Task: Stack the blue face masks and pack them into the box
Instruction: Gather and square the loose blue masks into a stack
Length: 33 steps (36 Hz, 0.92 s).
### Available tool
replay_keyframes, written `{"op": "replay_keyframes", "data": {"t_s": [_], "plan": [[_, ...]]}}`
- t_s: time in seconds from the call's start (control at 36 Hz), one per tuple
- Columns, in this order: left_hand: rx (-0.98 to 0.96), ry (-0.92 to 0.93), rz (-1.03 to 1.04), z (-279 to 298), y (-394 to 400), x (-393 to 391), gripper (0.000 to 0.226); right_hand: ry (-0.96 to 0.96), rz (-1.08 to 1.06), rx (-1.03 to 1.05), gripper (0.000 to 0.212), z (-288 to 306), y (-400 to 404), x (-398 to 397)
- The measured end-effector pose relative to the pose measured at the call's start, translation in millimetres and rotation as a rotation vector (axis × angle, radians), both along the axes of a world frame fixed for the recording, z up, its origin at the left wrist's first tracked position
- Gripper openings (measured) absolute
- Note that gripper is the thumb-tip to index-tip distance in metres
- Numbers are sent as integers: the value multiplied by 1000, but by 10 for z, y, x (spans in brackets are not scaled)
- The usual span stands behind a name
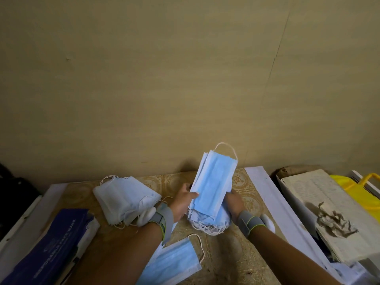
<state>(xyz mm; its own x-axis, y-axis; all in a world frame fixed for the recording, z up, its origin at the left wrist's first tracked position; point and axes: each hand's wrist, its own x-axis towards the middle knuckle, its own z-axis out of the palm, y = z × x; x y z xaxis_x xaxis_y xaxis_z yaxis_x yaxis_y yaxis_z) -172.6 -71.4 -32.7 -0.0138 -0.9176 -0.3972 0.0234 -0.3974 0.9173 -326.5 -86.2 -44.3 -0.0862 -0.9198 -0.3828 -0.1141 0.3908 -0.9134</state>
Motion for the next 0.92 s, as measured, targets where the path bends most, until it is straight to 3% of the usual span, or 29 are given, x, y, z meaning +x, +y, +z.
{"op": "replay_keyframes", "data": {"t_s": [0.08, 0.22, 0.33, 0.44, 0.56, 0.58, 0.64, 0.75, 0.92], "plan": [[15, -111, 18, -83, 23, -6, 37, -54, -10, -57, 33, 27, 23, 58], [2, -237, -48, -55, 77, 15, 37, -195, -22, -88, 34, 42, 77, 122], [36, -301, -94, -108, 83, 49, 7, -187, 10, -47, 48, 20, 69, 147], [19, -342, -92, -76, 109, 28, 34, -294, 127, -30, 54, 45, 61, 190], [34, -365, -124, -82, 131, 70, 23, -171, 191, -83, 62, 14, 40, 236], [26, -361, -145, -79, 142, 85, 20, -144, 201, -87, 54, 7, 37, 236], [24, -359, -202, -61, 160, 116, 31, -142, 198, -113, 37, -15, 35, 227], [-3, -305, -161, -102, 130, 216, 45, -225, 188, -156, 37, -53, 30, 207], [-73, -194, -96, -19, 47, 283, 109, -204, 246, -172, 61, -139, -24, 155]]}}
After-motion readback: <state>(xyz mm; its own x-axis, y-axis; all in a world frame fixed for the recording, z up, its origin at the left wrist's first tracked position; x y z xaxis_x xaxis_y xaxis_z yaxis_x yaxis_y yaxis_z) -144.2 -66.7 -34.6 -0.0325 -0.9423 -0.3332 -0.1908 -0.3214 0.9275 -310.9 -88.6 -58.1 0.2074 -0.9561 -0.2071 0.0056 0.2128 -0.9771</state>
